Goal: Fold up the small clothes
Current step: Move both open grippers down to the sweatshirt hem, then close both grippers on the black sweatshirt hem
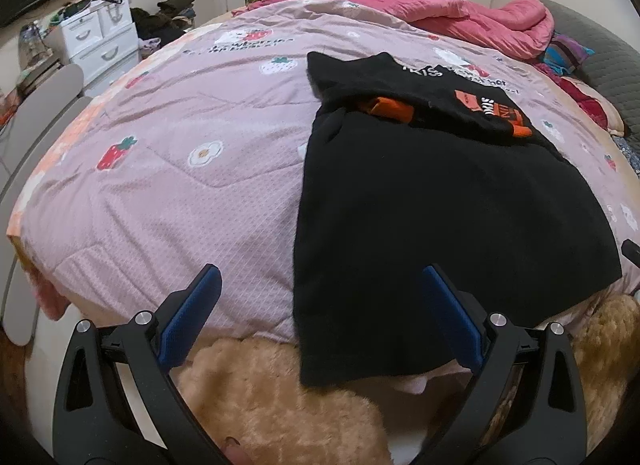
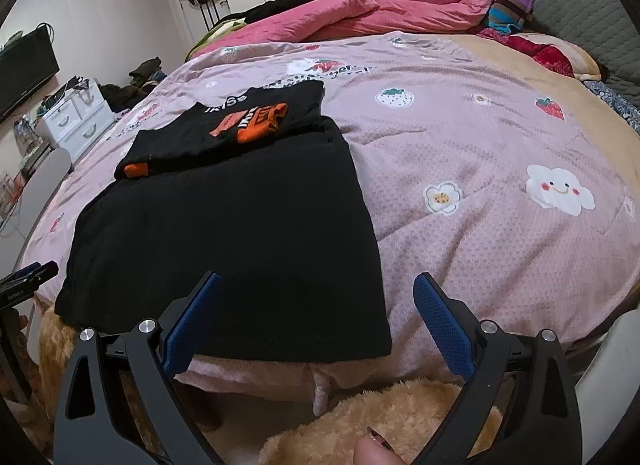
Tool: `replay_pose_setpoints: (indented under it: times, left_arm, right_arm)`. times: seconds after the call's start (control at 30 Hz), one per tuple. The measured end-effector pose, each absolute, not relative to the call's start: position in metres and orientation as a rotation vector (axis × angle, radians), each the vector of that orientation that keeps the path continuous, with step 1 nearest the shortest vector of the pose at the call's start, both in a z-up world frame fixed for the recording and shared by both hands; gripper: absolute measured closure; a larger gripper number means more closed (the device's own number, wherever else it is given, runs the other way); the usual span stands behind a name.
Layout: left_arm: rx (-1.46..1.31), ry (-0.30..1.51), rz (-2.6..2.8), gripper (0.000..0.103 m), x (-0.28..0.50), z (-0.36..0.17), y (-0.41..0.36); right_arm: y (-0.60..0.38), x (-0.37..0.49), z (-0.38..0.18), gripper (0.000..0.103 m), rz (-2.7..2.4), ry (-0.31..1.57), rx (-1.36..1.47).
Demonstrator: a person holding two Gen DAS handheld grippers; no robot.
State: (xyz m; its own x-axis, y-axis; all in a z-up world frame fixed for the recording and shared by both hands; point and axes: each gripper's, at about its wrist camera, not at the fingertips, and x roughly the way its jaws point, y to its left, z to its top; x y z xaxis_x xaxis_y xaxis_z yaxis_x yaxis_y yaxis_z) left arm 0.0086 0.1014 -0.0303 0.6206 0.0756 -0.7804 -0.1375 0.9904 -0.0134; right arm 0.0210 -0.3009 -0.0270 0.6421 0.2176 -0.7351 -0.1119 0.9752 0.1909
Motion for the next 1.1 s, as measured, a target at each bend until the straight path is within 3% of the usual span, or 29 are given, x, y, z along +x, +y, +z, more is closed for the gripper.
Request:
replay_pose_setpoints:
  times: [0.27,0.43,0.47,0.6,0.67,1.03,1.1]
  left_arm:
    - [-0.097,0.924,0.136,0.009,0.000,-0.039,0.114]
    - [-0.113,0.927,0.117,0.010,-0.005,-0.043,0.118]
    - [-0.112,0.927,0.113,0.014,-0.006,-0.044,0.117]
    - [-0.180,0.952,0.051,0.047,-0.005,-0.050,0.118]
    - [-0.211,0.981,0.020,0.054,-0.001,-0.055,0.119]
    - [-0.219,1.040,0.017,0.055,0.011,-0.077,0.114]
    - [-0.212,1.039,0.013,0.059,0.011,-0.077,0.112]
  right_arm:
    - [-0.301,0.023,-0.038,0.009,0.184,0.898,0.126]
    - [-0.302,0.022,-0.038,0.017,0.193,0.891,0.133]
    - [-0.303,0.022,-0.038,0.020,0.195,0.889,0.134]
    - [-0.305,0.019,-0.036,0.023,0.194,0.884,0.136]
    - [-0.307,0.017,-0.035,0.023,0.198,0.881,0.143]
    - [-0.312,0.016,-0.039,0.023,0.223,0.911,0.139]
    - [-0.313,0.020,-0.042,0.031,0.229,0.931,0.139]
